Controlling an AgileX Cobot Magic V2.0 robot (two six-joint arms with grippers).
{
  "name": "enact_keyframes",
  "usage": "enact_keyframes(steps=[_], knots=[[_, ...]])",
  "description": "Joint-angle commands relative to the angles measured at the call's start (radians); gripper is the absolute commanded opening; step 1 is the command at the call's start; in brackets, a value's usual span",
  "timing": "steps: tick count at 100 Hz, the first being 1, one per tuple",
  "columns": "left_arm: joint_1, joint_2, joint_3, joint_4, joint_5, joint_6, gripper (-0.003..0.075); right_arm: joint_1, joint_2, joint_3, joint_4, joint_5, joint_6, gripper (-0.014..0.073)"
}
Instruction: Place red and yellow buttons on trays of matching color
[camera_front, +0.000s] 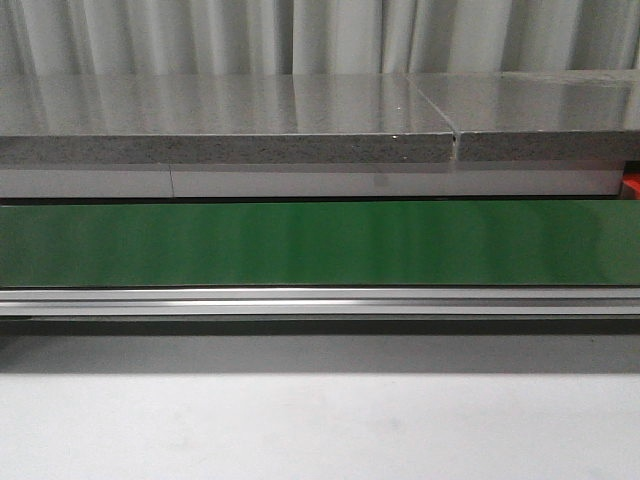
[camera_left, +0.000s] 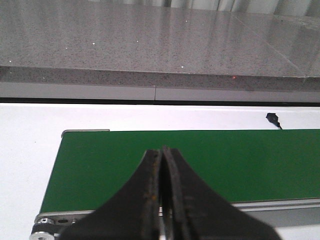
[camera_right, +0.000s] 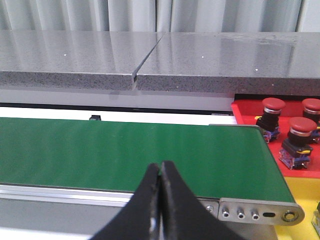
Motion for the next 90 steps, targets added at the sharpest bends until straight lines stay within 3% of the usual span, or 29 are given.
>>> enact_keyframes(steps=[1,51,80,90], knots=[[-0.009,0.008,-0.027,-0.017,-0.070,-0.001,-0.0019,-0.004,-0.016,-0.010,-0.008,-0.082,0.000,-0.0120],[-0.009,0.008,-0.026,-0.019,-0.089,-0.001,-0.0019,-0.004,-0.016,-0.010,-0.008,-0.082,0.000,-0.0120],[-0.012,0.008,0.065,0.100,-0.335,-0.019,-0.0019,-0.004,-0.016,-0.010,-0.008,-0.082,0.000,-0.0120],[-0.034,-0.009,0.129,0.217,-0.405,-0.140,-0.0019,-0.004,-0.016,-0.010,-0.008,-0.082,0.000,-0.0120]])
